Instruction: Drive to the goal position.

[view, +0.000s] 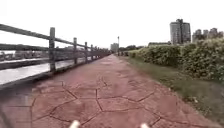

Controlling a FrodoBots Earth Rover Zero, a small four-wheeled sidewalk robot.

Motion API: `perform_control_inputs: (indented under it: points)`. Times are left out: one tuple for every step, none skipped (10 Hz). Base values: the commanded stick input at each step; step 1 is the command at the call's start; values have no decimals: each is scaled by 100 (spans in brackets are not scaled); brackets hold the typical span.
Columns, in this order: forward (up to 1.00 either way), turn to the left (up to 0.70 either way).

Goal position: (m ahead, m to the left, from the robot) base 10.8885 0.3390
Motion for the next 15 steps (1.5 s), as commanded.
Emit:
perform_control_inputs:
  points:
    - [70,0]
    - [70,0]
    - [70,0]
    - [70,0]
    - [70,0]
    - [70,0]
    - [70,0]
    - [70,0]
    - [70,0]
    - [70,0]
    - [70,0]
    - [70,0]
    - [70,0]
    - [70,0]
    - [70,0]
